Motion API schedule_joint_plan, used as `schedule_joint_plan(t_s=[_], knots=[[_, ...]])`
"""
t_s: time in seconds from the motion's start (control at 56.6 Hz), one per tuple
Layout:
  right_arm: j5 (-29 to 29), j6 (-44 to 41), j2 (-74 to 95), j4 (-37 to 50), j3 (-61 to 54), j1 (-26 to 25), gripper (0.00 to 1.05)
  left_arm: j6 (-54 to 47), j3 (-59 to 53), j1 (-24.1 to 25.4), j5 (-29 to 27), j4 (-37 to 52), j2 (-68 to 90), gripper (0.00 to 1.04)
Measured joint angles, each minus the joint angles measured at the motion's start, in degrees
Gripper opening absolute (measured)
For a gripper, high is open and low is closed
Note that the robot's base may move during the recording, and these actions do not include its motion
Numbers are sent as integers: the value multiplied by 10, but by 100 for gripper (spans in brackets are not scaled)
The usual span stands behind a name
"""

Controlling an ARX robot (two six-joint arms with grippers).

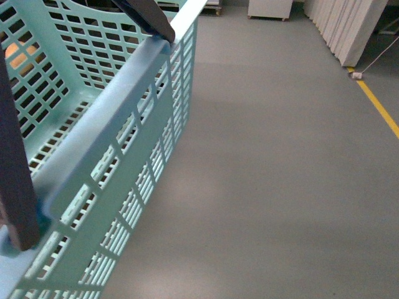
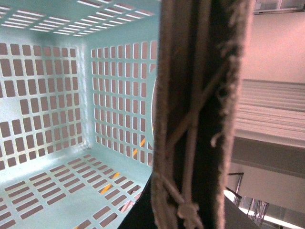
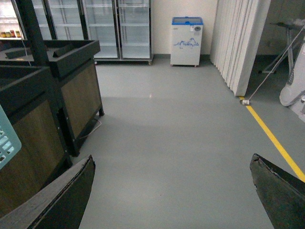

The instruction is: Pick mango and avocado into basket

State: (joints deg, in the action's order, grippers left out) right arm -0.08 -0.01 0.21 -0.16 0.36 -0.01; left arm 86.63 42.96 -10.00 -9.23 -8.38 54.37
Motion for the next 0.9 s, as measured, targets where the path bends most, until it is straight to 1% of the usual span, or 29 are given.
schedule_joint_plan(t_s=[0.901], knots=[[2,0,0,0,0,0,97,0,2,-2,0,0,-2,7]])
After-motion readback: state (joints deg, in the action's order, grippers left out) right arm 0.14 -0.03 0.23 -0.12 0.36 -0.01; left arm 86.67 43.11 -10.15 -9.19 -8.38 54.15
